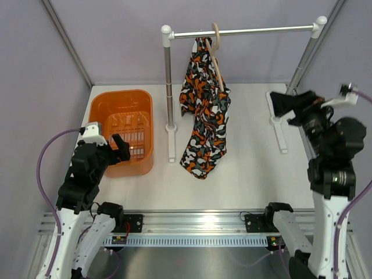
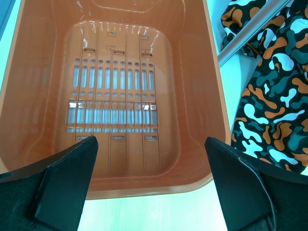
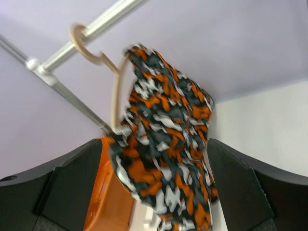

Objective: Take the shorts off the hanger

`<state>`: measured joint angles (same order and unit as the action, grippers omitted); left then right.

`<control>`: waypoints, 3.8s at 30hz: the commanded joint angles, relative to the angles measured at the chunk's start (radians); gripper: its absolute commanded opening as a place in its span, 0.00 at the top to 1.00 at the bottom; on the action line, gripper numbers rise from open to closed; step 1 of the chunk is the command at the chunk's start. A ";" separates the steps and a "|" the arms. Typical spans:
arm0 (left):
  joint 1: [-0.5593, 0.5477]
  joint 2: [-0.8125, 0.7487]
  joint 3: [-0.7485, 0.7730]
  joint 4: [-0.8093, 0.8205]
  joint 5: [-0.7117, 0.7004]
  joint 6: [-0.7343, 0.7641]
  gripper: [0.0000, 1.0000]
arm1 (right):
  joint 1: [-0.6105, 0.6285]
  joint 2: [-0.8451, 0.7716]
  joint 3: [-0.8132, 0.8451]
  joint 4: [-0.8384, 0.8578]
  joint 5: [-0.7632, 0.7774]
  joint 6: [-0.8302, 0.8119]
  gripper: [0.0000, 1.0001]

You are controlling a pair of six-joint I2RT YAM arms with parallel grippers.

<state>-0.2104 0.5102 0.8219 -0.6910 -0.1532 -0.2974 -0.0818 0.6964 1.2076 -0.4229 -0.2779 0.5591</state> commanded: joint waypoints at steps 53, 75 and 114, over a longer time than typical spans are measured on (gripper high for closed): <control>-0.012 -0.035 -0.013 0.025 0.023 -0.008 0.01 | 0.628 1.088 0.822 0.216 0.618 -0.685 0.27; -0.017 -0.032 -0.013 0.025 0.023 -0.009 0.01 | 0.629 1.140 0.951 0.020 0.560 -0.640 0.88; -0.078 0.094 0.108 0.311 0.445 -0.151 0.01 | 0.663 0.488 0.472 -0.346 0.399 -0.383 1.00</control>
<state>-0.2523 0.5453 0.8558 -0.5190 0.1974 -0.3897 0.5552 1.2629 1.7283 -0.7681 0.1547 0.1104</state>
